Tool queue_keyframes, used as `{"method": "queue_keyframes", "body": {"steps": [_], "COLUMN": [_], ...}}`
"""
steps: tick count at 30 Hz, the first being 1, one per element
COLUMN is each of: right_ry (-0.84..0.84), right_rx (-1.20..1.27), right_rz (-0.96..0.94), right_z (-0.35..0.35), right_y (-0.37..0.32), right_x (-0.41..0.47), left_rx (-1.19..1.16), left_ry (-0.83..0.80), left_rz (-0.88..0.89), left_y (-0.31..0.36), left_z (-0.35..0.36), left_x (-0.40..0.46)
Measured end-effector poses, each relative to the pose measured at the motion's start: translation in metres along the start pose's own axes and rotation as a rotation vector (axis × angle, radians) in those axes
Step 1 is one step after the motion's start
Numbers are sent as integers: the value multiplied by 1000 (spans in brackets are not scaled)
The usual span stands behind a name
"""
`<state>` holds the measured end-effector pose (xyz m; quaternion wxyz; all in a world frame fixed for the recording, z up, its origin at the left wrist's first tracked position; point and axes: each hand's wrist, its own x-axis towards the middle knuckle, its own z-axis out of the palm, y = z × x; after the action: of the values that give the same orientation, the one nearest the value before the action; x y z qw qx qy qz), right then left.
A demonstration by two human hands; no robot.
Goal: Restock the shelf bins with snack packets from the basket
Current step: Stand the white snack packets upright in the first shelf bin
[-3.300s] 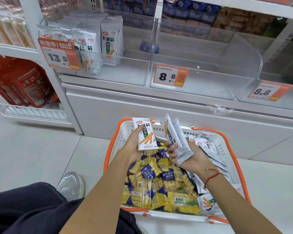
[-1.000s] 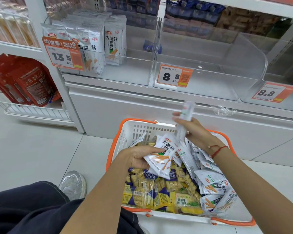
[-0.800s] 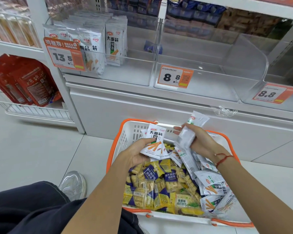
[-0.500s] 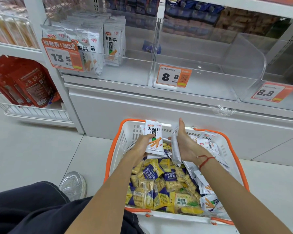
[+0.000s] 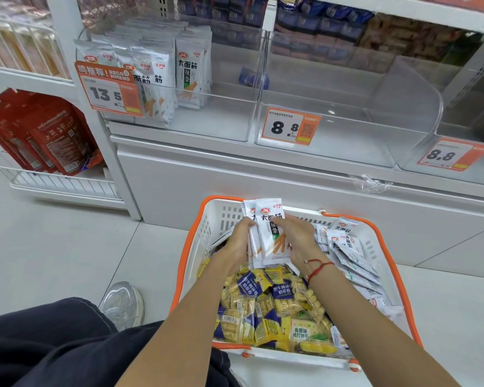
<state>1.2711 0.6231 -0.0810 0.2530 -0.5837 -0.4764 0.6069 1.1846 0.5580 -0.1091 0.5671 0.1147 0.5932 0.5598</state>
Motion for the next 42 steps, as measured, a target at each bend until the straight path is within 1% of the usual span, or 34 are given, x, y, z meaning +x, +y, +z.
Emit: {"method": "queue_keyframes", "body": {"steps": [2,5,6,7,9,10,11,12,13,14,15,16,18,20,22,23,24,27,28,31,33,34,37,38,40,42], "right_ry": [36,71,53,13,-74,-58,-16,16,26,21,16,6,13,16,14,2,-18,-98,-127,-267,-344,-345,-235,-199,-155,-130], "right_rx": [-1,-90,-93,-25,186,177,25,-249,-586,-931,-1208,-1410,-1651,-1759,-1666,-1523,-1312,-495,-321,-11,78,60,-138,-167,-184,-212], "right_rz": [-88,-190,-189,-157,-20,8,-20,-78,-138,-153,-142,-143,-230,-347,-403,-393,-354,-132,-70,-31,-45,-80,-304,-367,-447,-472], "right_z": [5,18,22,23,21,15,6,-7,-22,-36,-50,-60,-68,-67,-66,-67,-67,-67,-66,-62,-53,-46,-25,-18,-5,6], "right_y": [3,9,11,11,10,12,17,25,36,50,63,74,90,101,102,99,91,68,60,40,25,19,7,4,-1,-9], "right_x": [-2,-8,-7,-6,-1,5,15,26,37,48,57,60,59,58,60,61,59,57,53,40,25,19,6,3,-2,-6], "left_rx": [-120,-156,-136,-116,-99,-115,-141,-164,-188,-199,-213,-231,-238,-199,-186,-188,-191,-219,-232,-235,-213,-216,-282,-305,-381,-467], "left_ry": [-39,-37,-12,-1,23,44,59,76,84,101,113,125,120,94,89,100,107,126,134,163,162,157,134,117,82,48], "left_rz": [3,8,7,0,-20,-28,-38,-52,-63,-63,-65,-72,-90,-102,-99,-97,-91,-84,-88,-77,-59,-42,23,54,115,137], "left_y": [2,0,-1,-2,-7,-10,-13,-17,-20,-23,-25,-26,-26,-26,-25,-25,-26,-24,-24,-19,-11,-8,7,11,24,36], "left_z": [3,6,6,5,-1,-4,-8,-12,-15,-16,-16,-16,-15,-12,-9,-8,-8,-8,-8,-7,-3,0,10,13,19,24], "left_x": [2,-1,-1,-1,3,4,5,7,9,11,12,13,15,16,16,17,19,16,15,6,-1,-3,-14,-16,-24,-33]}}
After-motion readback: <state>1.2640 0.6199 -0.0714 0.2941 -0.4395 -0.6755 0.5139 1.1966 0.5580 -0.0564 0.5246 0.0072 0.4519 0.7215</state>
